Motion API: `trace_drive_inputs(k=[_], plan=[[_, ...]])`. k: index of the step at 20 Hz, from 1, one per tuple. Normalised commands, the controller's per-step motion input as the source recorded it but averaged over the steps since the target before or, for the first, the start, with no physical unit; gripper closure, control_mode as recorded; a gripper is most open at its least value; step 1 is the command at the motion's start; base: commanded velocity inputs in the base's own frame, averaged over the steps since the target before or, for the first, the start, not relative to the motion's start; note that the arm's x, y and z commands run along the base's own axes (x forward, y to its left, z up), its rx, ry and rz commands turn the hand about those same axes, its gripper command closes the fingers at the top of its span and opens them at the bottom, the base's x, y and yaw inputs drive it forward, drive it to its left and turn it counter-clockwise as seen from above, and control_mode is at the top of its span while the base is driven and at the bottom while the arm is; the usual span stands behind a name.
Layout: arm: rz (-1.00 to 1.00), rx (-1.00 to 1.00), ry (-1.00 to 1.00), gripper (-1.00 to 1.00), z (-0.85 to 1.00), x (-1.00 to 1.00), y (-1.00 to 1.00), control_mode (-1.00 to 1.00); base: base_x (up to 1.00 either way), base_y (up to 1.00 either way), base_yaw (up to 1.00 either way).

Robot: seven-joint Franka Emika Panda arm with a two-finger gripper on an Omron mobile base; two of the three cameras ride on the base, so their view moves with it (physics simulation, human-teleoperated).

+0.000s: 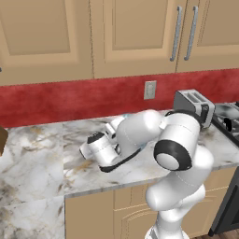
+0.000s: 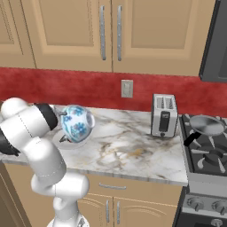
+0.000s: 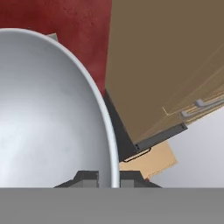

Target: Place the fish on the plate and place the bell pepper on the same plate.

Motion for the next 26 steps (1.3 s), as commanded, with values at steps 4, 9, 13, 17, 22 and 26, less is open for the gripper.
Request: trace_drive_inputs(k=[4, 9, 13, 17, 22, 26], plan=[[0.0, 0.05, 0.0, 1.0, 0.02, -0.12, -0.27, -1.0, 0.0, 0.0, 0.0], [0.0, 0.05, 0.0, 1.0, 0.04, -0.12, -0.33, -1.0, 0.0, 0.0, 0.0], [0.0, 0.19, 0.0, 1.0, 0.12, -0.12, -0.26, -1.0, 0.0, 0.0, 0.0], [0.0, 0.23, 0.0, 1.0, 0.23, -0.05, -0.28, -1.0, 0.0, 0.0, 0.0], [0.0, 0.26, 0.0, 1.0, 0.19, -0.12, -0.33, -1.0, 0.0, 0.0, 0.0], [0.01, 0.3, 0.0, 1.0, 0.16, -0.18, -0.39, -1.0, 0.0, 0.0, 0.0]])
